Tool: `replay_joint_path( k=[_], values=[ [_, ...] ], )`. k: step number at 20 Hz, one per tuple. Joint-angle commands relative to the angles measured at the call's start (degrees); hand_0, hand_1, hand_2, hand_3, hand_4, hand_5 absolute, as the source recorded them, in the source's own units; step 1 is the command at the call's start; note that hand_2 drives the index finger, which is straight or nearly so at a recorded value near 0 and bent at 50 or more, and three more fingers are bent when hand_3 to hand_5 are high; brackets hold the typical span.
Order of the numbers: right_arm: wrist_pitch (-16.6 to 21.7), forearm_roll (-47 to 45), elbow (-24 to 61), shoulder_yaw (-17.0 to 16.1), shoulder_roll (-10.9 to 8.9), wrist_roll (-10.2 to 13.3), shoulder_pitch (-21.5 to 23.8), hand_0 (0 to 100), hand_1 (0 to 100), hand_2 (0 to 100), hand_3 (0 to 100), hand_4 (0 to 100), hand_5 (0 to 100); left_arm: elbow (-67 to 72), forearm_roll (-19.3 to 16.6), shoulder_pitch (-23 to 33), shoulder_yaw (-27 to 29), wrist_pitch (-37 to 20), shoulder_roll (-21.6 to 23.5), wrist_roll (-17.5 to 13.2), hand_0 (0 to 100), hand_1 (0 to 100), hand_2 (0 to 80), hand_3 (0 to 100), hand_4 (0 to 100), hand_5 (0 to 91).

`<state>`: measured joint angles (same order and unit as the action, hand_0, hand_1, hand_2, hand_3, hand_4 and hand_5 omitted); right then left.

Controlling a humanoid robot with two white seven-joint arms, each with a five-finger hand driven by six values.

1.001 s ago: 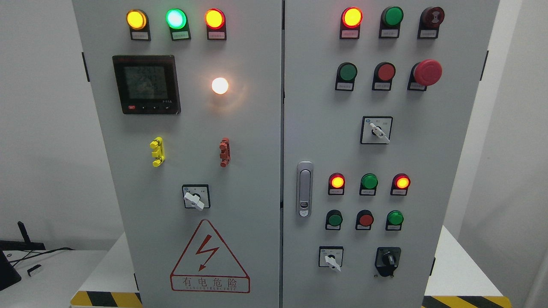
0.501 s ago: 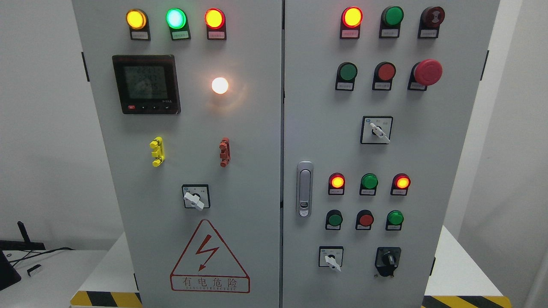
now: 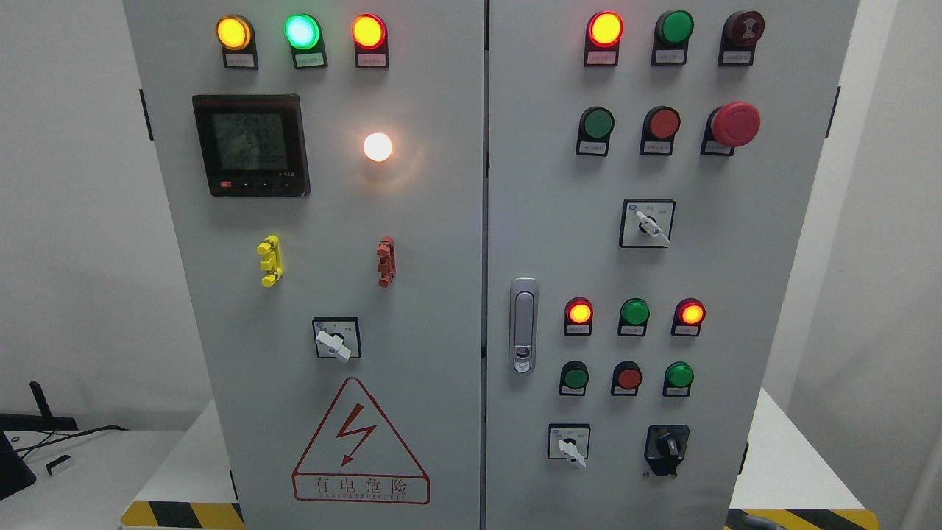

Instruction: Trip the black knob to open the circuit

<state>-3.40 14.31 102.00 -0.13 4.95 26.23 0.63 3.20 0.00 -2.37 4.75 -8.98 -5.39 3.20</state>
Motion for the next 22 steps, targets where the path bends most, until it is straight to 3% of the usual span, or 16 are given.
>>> replay_joint_path(
  k=[1,22],
  values=[
    [-1.5,1.2,-1.1,2.9,1.82,0.1,-4.0,23,76,42,76,79,93,0.0,-1.8,0.0,0.0,0.0,0.0,0.0,12,39,0.0,0,0,0.0],
    [-3.3,1.4,-3.0,2.1,2.35,0.0,-6.6,28,75,44,77,80,92,0.1,-1.8,0.0,0.0,0.0,-0.1,0.0,12,39,0.0,0,0,0.0]
  ],
)
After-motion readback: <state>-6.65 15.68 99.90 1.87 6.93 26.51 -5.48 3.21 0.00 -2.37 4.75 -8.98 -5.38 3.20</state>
